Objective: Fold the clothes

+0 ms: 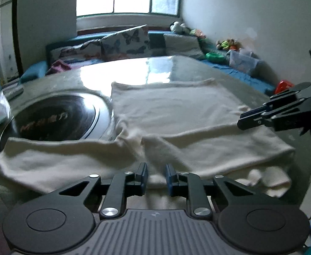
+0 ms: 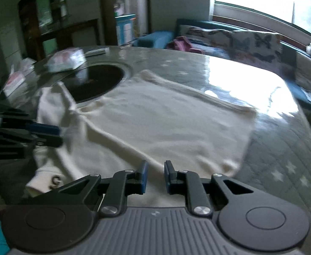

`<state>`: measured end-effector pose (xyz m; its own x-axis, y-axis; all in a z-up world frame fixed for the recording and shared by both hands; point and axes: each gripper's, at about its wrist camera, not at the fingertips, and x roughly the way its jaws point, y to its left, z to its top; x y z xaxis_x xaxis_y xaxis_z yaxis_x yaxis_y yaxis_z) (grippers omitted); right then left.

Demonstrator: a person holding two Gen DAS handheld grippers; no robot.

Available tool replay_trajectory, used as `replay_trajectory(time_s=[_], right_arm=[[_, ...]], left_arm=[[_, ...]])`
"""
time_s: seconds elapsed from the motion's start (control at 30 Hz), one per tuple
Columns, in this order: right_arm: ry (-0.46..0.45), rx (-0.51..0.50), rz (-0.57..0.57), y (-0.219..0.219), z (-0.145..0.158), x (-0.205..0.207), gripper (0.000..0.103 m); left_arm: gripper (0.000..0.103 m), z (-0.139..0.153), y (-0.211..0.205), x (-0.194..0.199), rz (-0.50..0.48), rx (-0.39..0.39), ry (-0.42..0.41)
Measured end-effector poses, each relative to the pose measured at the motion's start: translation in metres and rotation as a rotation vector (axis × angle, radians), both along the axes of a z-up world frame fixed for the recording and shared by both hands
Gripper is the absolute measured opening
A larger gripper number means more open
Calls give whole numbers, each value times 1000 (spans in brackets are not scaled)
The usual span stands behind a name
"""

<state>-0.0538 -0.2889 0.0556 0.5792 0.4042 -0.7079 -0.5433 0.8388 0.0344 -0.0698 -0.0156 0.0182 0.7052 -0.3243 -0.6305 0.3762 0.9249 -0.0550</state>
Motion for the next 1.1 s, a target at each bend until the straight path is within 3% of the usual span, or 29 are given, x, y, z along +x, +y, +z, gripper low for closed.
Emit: replay_trajectory(time_s=[0.27, 0.33, 0.43, 0.53, 0.63, 0.8, 0.9, 1.03, 1.1], right_arm=[[-4, -6, 207, 63, 1, -3, 16], [-7, -7, 246, 78, 0, -3, 16], [-5, -12, 303, 99, -5, -4, 16], [5, -29, 343, 113, -12, -7, 16], [-9, -32, 347, 114, -7, -10, 16], [-34, -11, 317, 103, 8, -15, 16], [-43, -2, 296, 96, 16, -15, 16], [-46, 13, 262, 86, 20, -18, 16], [-45, 16, 249, 81, 20, -21, 16]], left_arm=[[21, 10, 28, -4, 91, -40, -20], [21, 13, 41, -1, 158, -36, -36], [32, 15, 65, 8, 296, -35, -41], [35, 17, 93, 18, 440, -26, -57], [42, 16, 117, 30, 583, 0, -79], [42, 7, 147, 45, 738, 26, -64], [42, 0, 159, 52, 781, -5, -23], [39, -6, 163, 61, 788, -26, -26], [32, -9, 163, 63, 772, -33, -31]])
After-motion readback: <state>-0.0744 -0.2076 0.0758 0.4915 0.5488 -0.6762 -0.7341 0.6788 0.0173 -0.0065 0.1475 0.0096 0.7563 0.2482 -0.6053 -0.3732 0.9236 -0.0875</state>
